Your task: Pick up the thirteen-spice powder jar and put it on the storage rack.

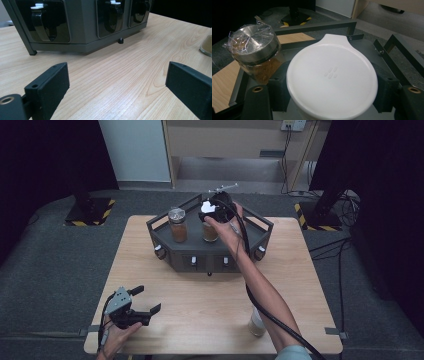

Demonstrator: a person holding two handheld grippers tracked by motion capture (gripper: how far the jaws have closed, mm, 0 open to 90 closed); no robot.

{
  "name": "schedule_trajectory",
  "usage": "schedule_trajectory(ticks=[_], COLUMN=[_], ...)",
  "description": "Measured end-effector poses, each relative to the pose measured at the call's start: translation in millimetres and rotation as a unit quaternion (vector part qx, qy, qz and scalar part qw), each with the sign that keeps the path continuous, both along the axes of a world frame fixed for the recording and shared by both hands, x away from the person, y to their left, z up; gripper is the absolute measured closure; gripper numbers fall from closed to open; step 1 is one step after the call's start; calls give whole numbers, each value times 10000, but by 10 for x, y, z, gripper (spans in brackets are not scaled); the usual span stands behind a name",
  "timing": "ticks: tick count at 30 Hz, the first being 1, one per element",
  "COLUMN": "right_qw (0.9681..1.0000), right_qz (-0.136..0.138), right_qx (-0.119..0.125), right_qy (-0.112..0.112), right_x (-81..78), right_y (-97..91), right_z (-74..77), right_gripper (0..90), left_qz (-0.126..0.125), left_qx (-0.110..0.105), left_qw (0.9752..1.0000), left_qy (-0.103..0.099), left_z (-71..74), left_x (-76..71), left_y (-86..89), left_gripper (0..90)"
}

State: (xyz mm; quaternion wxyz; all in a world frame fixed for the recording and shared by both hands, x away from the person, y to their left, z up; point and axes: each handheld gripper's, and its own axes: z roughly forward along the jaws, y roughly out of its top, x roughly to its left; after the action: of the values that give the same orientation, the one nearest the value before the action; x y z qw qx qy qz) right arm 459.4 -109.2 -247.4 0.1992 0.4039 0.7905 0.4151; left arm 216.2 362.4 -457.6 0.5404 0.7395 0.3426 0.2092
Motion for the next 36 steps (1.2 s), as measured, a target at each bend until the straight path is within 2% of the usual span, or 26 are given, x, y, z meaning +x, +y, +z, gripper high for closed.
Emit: schedule_trajectory(ticks=[3,6,8,12,17,27,36], right_qw=[10000,10000,10000,9996,9985,9953,9933], right_qz=[15,16,3,-57,-3,325,487], right_qx=[-82,-31,9,121,179,280,378], right_qy=[-43,-16,-14,-267,-516,-863,-982], right_x=[-25,-15,-17,-133,-284,-648,-966], right_y=[32,14,-2,-59,-162,-538,-988], right_z=[5,-2,-4,37,190,416,363], right_gripper=[305,301,255,136,112,106,104], left_qz=[0,-3,0,4,-1,-11,11], left_qx=[-3,4,6,-8,3,28,55], left_qw=[10000,10000,10000,10000,10000,10000,10000], left_qy=[6,-3,-5,-9,-2,3,3], left_z=[-1,1,0,-3,1,4,9], left_x=[2,0,0,0,0,4,-1], left_y=[-1,-1,-1,1,-2,-8,-15], left_gripper=[40,40,40,40,40,39,39])
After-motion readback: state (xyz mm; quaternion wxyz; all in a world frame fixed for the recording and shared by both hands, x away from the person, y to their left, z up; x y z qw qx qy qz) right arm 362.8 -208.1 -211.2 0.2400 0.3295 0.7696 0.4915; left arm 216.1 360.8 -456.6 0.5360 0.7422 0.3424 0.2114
